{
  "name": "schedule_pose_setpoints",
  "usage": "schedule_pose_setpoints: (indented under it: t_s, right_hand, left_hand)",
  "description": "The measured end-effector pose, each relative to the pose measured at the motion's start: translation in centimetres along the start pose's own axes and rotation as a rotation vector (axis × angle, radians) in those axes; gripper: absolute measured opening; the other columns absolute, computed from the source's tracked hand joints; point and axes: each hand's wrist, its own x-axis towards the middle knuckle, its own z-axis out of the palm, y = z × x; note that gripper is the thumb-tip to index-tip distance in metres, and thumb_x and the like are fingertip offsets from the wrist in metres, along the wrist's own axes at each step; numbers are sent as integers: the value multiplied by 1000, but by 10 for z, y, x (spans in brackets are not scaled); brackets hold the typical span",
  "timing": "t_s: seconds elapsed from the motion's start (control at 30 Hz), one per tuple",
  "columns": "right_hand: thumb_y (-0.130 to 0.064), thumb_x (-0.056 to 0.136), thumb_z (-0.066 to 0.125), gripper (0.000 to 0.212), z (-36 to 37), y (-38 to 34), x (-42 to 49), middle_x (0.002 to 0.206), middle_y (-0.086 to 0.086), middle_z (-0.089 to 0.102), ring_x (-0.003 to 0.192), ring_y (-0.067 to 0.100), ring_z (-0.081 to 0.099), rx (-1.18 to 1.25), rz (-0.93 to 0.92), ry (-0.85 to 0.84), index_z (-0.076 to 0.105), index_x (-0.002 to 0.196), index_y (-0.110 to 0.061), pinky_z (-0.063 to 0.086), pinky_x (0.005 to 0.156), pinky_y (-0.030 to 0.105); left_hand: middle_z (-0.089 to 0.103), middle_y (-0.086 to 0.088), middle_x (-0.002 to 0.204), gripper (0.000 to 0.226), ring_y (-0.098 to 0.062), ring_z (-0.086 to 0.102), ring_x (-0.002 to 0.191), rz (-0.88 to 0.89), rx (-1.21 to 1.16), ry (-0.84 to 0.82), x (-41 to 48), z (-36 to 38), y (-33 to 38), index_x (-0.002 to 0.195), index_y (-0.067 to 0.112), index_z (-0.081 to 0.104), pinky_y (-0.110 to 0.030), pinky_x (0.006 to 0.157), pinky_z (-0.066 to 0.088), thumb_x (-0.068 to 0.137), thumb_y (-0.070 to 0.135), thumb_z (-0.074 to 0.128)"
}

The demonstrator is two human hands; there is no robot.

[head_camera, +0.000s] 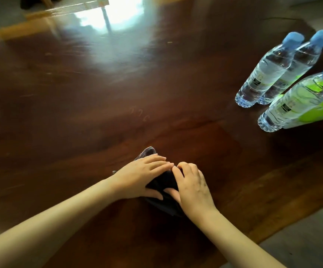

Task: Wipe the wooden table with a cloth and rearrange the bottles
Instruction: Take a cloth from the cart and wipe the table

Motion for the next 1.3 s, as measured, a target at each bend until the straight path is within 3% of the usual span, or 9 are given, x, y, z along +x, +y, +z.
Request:
schedule_pose_setpoints:
  t_s: [0.13, 0.23, 0.33, 0.5, 0.63, 0.73, 0.83, 1.0, 1.3]
  right_hand:
    - [-39, 86, 57, 59, 1, 2, -7, 127, 5, 47, 117, 23, 43, 14, -57, 15, 37, 134, -12, 36, 104, 35]
    - [-33, 85, 60, 55, 3, 5, -12, 124, 5, 49, 113, 23, 46, 24, -76, 15, 40, 132, -12, 40, 100, 35]
    - [-17, 79, 66, 30, 3, -1, -12, 101, 6, 59, 92, 23, 56, 22, -102, 75, 56, 107, -11, 50, 80, 33]
    - [-6, 79, 60, 16, -3, 2, -9, 90, 8, 61, 82, 25, 56, 28, -149, 108, 60, 96, -8, 51, 72, 35]
    - [-5, 72, 64, 25, -25, 25, -16, 90, 7, 64, 82, 27, 59, 8, -165, 109, 62, 97, -9, 53, 71, 39]
    - [-2, 62, 72, 35, -53, 63, -23, 90, 8, 66, 83, 30, 62, -20, -124, 114, 63, 96, -7, 56, 70, 42]
    - [-2, 64, 71, 39, -83, 108, -25, 98, 11, 66, 92, 32, 61, -48, -43, 131, 63, 101, -7, 54, 81, 44]
    - [-4, 69, 68, 37, -114, 176, -32, 100, 12, 64, 96, 32, 57, -93, 44, 132, 61, 106, -8, 47, 86, 44]
    - [-10, 75, 65, 33, -122, 248, -59, 107, 11, 63, 102, 30, 52, -70, 189, 144, 61, 108, -9, 39, 92, 40]
  left_hand:
    - [42, -1, 147, 73, -18, 29, 140, -32, 38, 42, -1, 6, 0, 141, 20, 34, -27, 112, 12, 80, 51, 61]
    - [59, -4, 131, 61, -22, 49, 127, -12, 82, 81, 0, 4, 5, 127, 16, 53, -32, 106, 36, 75, 45, 69]
    - [68, 0, 106, 43, -20, 63, 102, 8, 138, 154, 2, 3, 15, 108, 18, 64, -31, 90, 52, 71, 37, 74]
    - [67, 2, 88, 29, -18, 63, 81, -38, 200, 195, 2, 8, 28, 96, 17, 64, -28, 74, 54, 74, 33, 71]
    - [64, 3, 84, 31, -17, 61, 75, -78, 243, 244, 16, 10, 49, 94, 17, 62, -27, 66, 53, 75, 41, 67]
    - [65, 1, 82, 32, -20, 61, 76, -109, 235, 272, 56, 4, 76, 91, 16, 62, -29, 64, 52, 74, 41, 67]
    - [64, -4, 84, 29, -25, 60, 81, -118, 187, 304, 111, -4, 105, 89, 12, 60, -35, 67, 50, 76, 37, 68]
    - [59, -10, 107, 35, -30, 49, 104, -109, 76, 260, 191, -8, 140, 109, 9, 53, -40, 81, 39, 86, 36, 56]
    - [61, -9, 106, 36, -28, 51, 102, -27, 60, 238, 256, 8, 186, 112, 11, 54, -39, 83, 41, 85, 35, 59]
